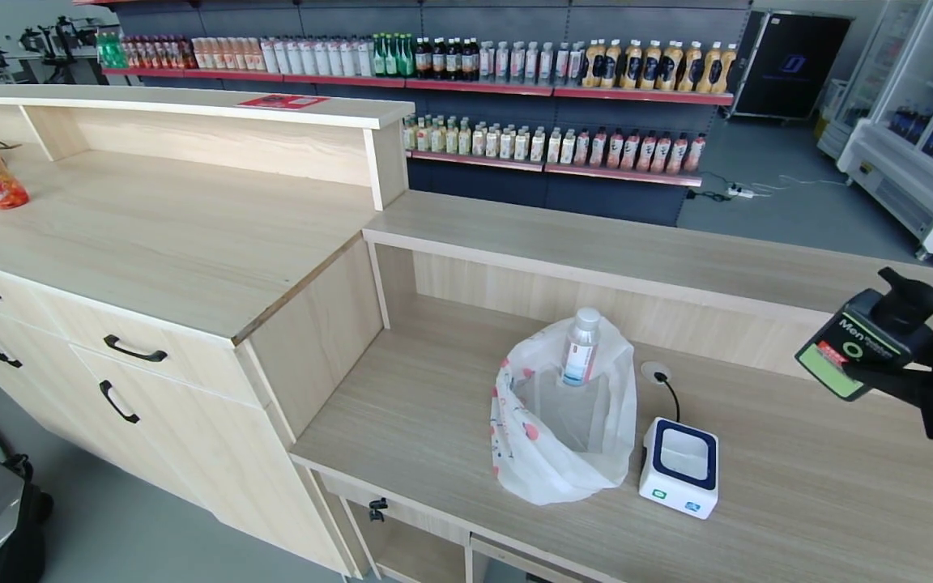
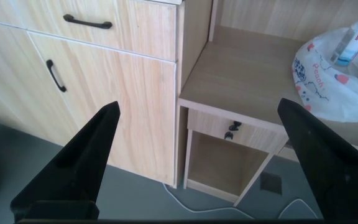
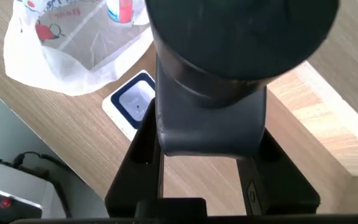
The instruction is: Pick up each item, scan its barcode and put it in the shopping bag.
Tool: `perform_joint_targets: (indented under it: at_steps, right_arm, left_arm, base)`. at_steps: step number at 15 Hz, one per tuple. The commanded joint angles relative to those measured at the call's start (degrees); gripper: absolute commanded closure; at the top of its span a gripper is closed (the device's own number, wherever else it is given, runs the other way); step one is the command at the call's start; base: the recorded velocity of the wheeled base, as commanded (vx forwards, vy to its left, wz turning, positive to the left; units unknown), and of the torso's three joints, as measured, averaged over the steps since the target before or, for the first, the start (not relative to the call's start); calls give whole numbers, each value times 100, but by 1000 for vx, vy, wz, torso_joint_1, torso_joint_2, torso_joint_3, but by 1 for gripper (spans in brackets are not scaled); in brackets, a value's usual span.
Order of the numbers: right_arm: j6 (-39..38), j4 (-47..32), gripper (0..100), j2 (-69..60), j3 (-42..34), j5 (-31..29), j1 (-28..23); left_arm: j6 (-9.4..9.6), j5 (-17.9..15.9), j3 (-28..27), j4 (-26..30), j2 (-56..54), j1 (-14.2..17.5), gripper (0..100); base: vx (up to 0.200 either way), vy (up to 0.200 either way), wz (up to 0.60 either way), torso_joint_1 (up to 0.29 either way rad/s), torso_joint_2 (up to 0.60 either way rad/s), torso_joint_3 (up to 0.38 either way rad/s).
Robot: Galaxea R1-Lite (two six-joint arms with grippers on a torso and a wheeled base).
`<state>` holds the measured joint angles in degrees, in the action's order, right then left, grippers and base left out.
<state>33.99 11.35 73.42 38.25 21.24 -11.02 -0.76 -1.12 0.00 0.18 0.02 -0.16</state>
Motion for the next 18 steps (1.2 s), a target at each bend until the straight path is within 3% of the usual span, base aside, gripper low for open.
perform_joint_targets:
  at_steps: [1,5,8,11,12,14,15,18]
  right_arm:
    - [-85,280,100,-408,-125,-41,302]
    - [-156,403,100,339,-143,-260,592]
    - [-358,535,100,1455,-125,-225,531]
    - [-305,1027,100,2194,-239,619,373]
    - [-24,1124,100,2519,-239,1032,241]
    - [1207,1124,100,3204,-213,1190,-208]
    - [1470,1097,100,3380,-213,1260,-322]
    - [1488,1089,100,3741,-196,1445,-331]
  left_arm:
    - [-4,-2,0,-1,6,-2,0]
    - [-4,-2,0,-1,6,-2,0]
    - [-4,-2,0,-1,6,-2,0]
    - [-4,-2,0,-1,6,-2,0]
    - [-4,-2,0,-1,6,-2,0]
    - [-4,-2,0,-1,6,-2,0]
    - [-4,-2,0,-1,6,-2,0]
    - [-4,-2,0,8,6,-2,0]
  base:
    - [0,0,600,7,-2,2]
    - [0,0,600,1,2,2]
    - [0,0,0,0,0,0]
    - [0,0,0,0,0,0]
    - [0,0,0,0,0,0]
    - [0,0,0,0,0,0]
    - [0,0,0,0,0,0]
    - [0,0,0,0,0,0]
